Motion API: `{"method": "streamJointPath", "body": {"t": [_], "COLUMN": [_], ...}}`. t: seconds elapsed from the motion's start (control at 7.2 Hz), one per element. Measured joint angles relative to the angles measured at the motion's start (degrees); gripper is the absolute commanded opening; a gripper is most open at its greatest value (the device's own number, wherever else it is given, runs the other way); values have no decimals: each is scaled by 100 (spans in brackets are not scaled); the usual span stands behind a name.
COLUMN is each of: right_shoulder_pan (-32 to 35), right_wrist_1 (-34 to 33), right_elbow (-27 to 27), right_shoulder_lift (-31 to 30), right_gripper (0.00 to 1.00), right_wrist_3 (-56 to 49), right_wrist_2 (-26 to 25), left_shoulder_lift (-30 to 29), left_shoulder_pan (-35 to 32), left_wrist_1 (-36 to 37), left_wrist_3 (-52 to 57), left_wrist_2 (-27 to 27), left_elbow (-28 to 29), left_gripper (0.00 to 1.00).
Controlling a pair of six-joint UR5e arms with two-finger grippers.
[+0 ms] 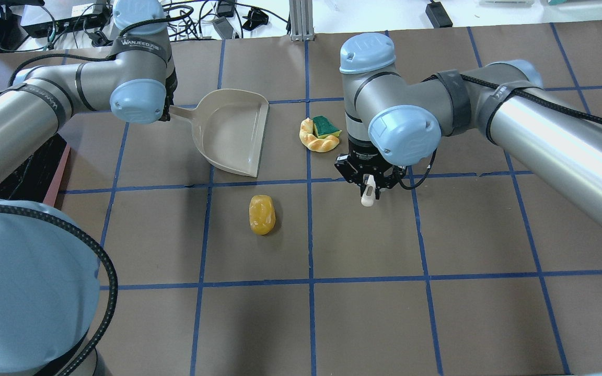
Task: Sweep and dump trash into bin
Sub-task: 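Lift the brush with the right gripper and move it toward the sponge and roll, then sweep the sponge and bread roll into the dustpan with the brush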
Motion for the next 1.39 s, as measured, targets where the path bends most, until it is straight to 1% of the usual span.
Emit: {"method": "streamJointPath", "body": {"t": [0.14, 0.28, 0.42, 0.56, 0.83, 0.97, 1.11, 1.25, 1.39], "right_shoulder_pan": [41, 78, 129, 170, 315, 472, 667, 836, 921], "right_wrist_1": [-317, -731, -1112, -1353, -1894, -2172, -2513, -2969, -3357], "right_elbow": [-62, -85, -96, -104, -129, -133, -136, -140, -168], "right_shoulder_lift": [137, 293, 422, 515, 695, 731, 766, 845, 917], "right_gripper": [0, 0, 0, 0, 0, 0, 0, 0, 0], "right_wrist_3": [-6, -224, -743, -1203, -1548, -1591, -1471, -1178, -908], "right_wrist_2": [345, 671, 853, 931, 1018, 1187, 1475, 1723, 1853], "left_shoulder_lift": [-66, -127, -159, -182, -219, -223, -228, -234, -239], "left_shoulder_pan": [-22, -28, -33, -40, -51, -55, -60, -67, -74], "left_wrist_1": [-18, -15, -24, -41, -49, -47, -45, -44, -44], "left_wrist_3": [-171, -277, -325, -344, -360, -363, -364, -366, -368], "left_wrist_2": [-34, -41, -43, -38, -20, -22, -31, -38, -41], "left_elbow": [8, 47, 135, 209, 264, 269, 272, 273, 273], "left_gripper": [0, 0, 0, 0, 0, 0, 0, 0, 0]}}
